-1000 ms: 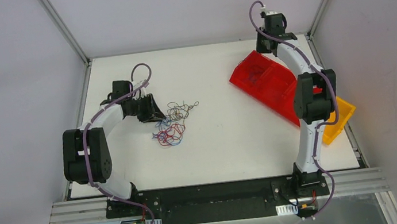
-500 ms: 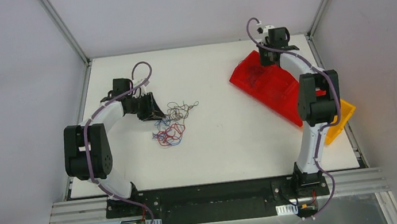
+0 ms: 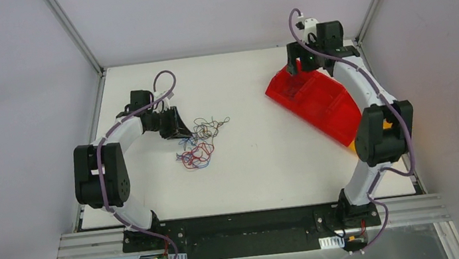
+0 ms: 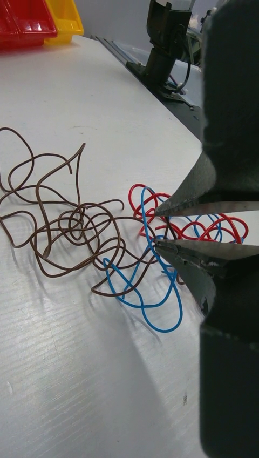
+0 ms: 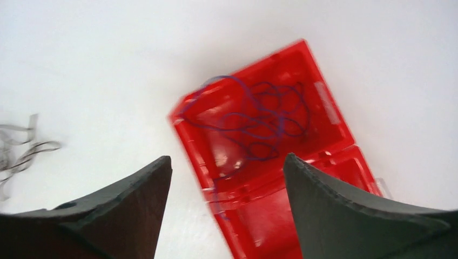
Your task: Untangle the cables
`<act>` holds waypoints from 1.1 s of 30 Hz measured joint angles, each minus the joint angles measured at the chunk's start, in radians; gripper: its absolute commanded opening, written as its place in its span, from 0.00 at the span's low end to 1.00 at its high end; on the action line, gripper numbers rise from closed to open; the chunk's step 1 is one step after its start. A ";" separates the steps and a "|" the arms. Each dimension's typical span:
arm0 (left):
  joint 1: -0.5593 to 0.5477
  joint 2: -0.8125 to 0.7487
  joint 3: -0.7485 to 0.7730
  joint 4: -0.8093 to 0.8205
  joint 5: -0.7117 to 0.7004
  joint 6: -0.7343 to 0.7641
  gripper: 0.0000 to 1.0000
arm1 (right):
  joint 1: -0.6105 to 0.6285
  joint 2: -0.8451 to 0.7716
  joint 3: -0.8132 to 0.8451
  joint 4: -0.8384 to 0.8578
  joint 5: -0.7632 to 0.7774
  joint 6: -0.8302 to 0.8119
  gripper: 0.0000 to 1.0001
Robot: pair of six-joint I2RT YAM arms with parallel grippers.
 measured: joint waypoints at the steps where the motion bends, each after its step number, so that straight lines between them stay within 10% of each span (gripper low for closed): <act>1: 0.000 0.000 0.000 0.000 0.000 0.000 0.27 | 0.009 -0.023 0.000 -0.005 -0.019 0.004 0.84; 9: 0.000 0.005 0.000 -0.021 -0.001 -0.009 0.55 | 0.311 -0.011 0.072 -0.032 -0.194 0.046 0.89; 21: 0.003 0.051 0.000 -0.102 0.005 -0.028 0.63 | 0.599 0.370 0.208 -0.041 -0.207 0.084 0.85; 31: 0.003 0.124 0.009 -0.116 0.022 -0.055 0.50 | 0.631 0.400 0.225 -0.006 -0.124 0.053 0.00; 33: 0.003 0.127 0.011 -0.116 0.022 -0.059 0.47 | 0.631 0.400 0.224 0.000 -0.098 0.030 0.00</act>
